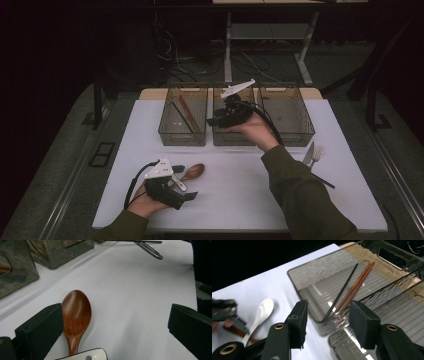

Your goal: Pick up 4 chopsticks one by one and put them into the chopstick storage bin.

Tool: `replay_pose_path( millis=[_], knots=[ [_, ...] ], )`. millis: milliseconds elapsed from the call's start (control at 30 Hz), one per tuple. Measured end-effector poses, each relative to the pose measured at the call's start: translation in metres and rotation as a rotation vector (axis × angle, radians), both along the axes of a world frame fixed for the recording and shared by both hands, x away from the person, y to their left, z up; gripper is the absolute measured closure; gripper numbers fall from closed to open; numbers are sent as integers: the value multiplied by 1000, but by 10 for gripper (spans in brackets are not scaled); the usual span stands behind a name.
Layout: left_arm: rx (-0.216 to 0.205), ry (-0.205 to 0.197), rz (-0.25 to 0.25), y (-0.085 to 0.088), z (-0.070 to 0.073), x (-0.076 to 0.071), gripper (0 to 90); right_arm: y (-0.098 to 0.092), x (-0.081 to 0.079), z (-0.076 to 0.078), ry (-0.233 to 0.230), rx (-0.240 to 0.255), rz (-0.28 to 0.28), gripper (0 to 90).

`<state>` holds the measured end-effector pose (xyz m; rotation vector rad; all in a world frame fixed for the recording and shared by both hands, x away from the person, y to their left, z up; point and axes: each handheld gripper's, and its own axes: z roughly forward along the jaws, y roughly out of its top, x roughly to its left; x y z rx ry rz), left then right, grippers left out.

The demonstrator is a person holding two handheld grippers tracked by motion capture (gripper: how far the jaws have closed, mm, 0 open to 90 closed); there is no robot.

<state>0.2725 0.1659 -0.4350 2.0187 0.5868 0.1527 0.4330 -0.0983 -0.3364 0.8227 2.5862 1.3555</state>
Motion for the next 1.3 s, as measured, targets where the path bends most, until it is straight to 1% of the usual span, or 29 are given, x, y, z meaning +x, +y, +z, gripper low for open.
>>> replay_pose_path(
  millis=[133, 333, 367, 433, 500, 600, 733, 833, 967, 1100, 1200, 1300],
  knots=[
    [-1, 0, 1, -1, -1, 0, 0, -14, -8, 1, 1, 5, 8, 445],
    [-1, 0, 5, -1, -1, 0, 0, -38, -21, 0, -8, 15, -1, 412],
    [0, 0, 5, -1, -1, 0, 0, -42, -24, 0, 1, 16, -6, 406],
    [4, -1, 3, -1, -1, 0, 0, -51, -28, -2, 10, 15, 3, 384],
    [4, 0, 3, -1, -1, 0, 0, -59, -33, -4, 6, 6, 4, 381],
    [5, 0, 3, -1, -1, 0, 0, -71, -40, -7, 12, 9, 1, 380],
    [5, 2, 4, -1, -1, 0, 0, -88, -49, -11, 0, 3, -5, 379],
    [9, 5, 9, -1, -1, 1, 0, -100, -55, -15, 2, 6, -2, 379],
    [3, 21, 18, -1, -2, 2, 0, -116, -63, -21, -4, -17, -22, 379],
    [-11, 19, 30, 0, -1, 2, 0, -133, -70, -28, 3, -27, -41, 380],
    [3, 23, 30, 0, -2, 3, 0, -144, -75, -32, 5, -40, -60, 383],
    [5, 32, 33, -1, -2, 3, 0, -154, -80, -37, 7, -60, -74, 383]
  ],
)
